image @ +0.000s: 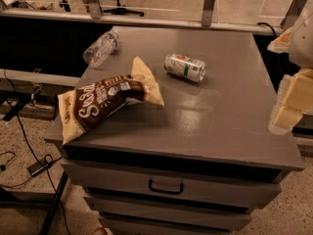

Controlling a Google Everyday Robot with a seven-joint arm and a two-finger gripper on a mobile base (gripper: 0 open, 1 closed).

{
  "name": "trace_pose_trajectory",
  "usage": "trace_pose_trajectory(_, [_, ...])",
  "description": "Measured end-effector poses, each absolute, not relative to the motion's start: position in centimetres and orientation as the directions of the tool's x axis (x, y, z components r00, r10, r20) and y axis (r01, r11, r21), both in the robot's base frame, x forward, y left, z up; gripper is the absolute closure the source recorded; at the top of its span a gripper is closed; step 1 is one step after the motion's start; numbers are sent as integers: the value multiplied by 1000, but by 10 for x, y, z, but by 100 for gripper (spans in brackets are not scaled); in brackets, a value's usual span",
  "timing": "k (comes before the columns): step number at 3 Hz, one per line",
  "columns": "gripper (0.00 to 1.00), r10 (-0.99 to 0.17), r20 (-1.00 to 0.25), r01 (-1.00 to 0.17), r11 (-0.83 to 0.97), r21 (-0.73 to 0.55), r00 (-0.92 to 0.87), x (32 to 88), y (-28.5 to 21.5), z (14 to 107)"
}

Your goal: Place 7up can upright

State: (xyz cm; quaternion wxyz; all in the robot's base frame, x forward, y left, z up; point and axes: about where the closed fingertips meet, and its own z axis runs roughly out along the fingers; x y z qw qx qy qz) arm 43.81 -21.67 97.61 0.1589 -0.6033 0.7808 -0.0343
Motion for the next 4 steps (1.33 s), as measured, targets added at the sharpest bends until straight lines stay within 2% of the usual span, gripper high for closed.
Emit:
trace_pose_trajectory(1, [0,-954,-199,-929,271,-251,-224,445,-214,977])
trace_pose_trajectory(2, [0,-954,-185,-925,278,-258,-235,486,-202,974])
trace_pose_trajectory(4, [0,-970,-57,-920,240,-308,-234,606,-141,936])
